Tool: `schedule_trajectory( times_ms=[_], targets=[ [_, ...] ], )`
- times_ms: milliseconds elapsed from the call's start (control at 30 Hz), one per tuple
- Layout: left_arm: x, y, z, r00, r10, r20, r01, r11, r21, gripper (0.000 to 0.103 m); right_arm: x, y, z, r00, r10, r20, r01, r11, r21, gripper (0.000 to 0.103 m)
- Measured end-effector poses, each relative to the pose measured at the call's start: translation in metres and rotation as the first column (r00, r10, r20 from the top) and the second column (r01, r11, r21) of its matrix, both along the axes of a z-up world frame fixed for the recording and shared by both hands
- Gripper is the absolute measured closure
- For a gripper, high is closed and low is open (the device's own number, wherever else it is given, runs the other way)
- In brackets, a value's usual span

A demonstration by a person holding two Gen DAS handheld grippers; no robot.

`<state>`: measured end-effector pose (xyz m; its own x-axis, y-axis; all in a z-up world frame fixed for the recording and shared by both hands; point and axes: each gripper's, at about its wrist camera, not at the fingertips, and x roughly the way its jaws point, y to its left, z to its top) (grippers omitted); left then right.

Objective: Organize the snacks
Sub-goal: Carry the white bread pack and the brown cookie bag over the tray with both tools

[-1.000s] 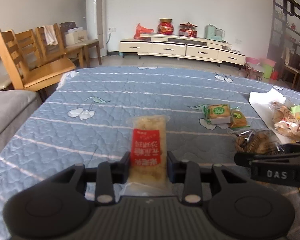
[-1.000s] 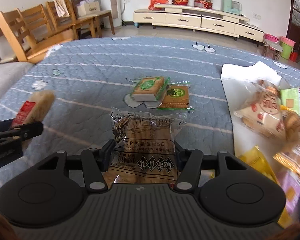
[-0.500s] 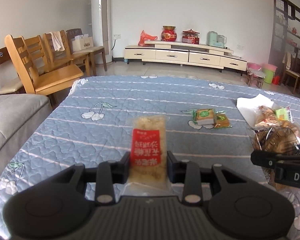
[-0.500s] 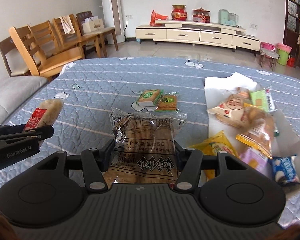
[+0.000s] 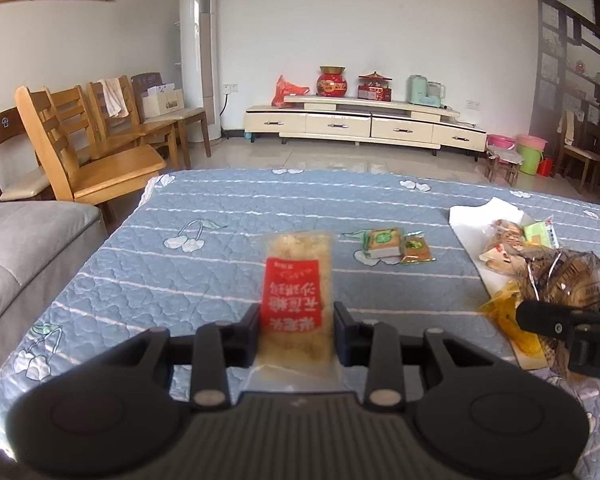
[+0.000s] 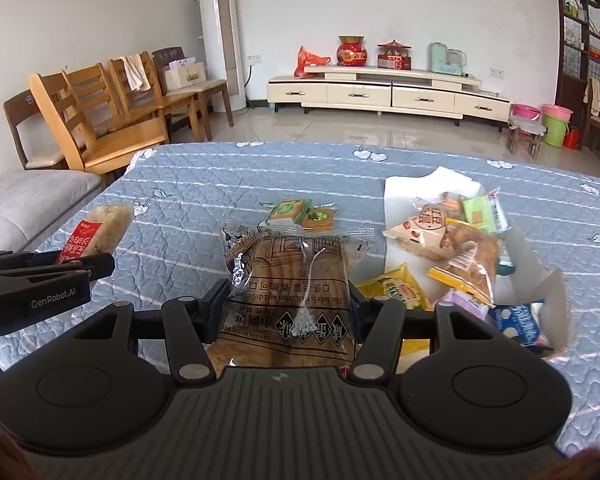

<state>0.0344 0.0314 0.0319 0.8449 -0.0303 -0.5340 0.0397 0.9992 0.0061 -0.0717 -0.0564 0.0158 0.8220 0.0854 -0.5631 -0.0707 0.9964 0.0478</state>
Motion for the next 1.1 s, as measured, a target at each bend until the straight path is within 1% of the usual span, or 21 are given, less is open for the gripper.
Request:
schedule_trajectory(
  times_ms=[333, 1100],
  targets=[
    [-0.011, -0.016, 0.006, 0.999, -0.035, 0.023, 0.035, 0.999, 0.011, 0.068, -0.018, -0.016, 0.004, 0.999, -0.031, 0.023, 0.031, 1.000, 0.004, 0.032],
    [-0.022, -0.052, 0.009, 0.992, -0.120, 0.026, 0.120, 0.993, 0.009, 0.069, -0.038, -0.024, 0.008, 0.994, -0.092, 0.058, 0.092, 0.996, 0.004, 0.032]
  ],
)
